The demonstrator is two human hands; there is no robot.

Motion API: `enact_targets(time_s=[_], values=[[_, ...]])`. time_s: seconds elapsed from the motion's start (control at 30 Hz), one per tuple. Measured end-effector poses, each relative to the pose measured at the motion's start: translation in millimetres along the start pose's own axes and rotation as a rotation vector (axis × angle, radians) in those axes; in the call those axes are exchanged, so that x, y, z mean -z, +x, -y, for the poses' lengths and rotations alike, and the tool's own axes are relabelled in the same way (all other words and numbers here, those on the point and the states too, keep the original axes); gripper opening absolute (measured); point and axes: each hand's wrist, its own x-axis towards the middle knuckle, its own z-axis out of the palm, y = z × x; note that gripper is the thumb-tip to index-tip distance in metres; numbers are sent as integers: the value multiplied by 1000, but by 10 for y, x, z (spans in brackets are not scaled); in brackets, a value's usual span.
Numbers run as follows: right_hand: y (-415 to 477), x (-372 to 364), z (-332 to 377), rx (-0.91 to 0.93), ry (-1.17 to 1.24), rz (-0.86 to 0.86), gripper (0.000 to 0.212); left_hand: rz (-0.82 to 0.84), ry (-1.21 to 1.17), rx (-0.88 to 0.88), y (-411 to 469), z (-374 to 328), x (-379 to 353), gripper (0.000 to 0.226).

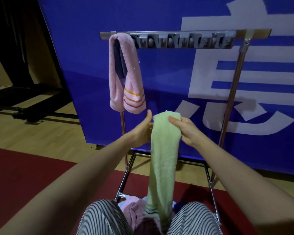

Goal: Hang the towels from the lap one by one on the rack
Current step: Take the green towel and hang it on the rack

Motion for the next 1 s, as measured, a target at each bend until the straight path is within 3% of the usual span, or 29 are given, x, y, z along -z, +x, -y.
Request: enact_targets(time_s=[0.07, 0.13, 0.3, 0.4, 0.53, 0.6, 0.7, 0.73, 0.87, 1.0], values=[[13, -67, 43, 4, 18, -36, 25, 128, 100, -6, -62, 101, -22, 91], [28, -125, 70, 11, 30, -67, 20, 130, 200, -11, -135, 132, -38, 96], [39, -135, 56, 7, -2, -141, 36, -70, 236, -142, -205, 106, -73, 39], [-66, -38, -30, -90, -23, 10, 47, -133, 129, -215, -216, -10, -121, 30], [-190, 97, -238, -234, -126, 394, 95, -260, -64, -236, -139, -192, -100, 42], [-182, 87, -289, -240, -208, 432, 86, -286, -90, -212, -88, -248, -72, 47], [-180, 12, -292, -171, -259, 297, 29, -326, -151, -117, -41, -246, -84, 49], [-166, -1, -288, -144, -210, 241, 21, -317, -170, -70, -37, -224, -97, 50], [-85, -56, -214, -29, 16, 91, 17, -175, -176, 73, -145, -97, -115, 55], [-59, -120, -137, 25, 73, -10, 19, -7, -266, 71, -220, 111, -98, 73]])
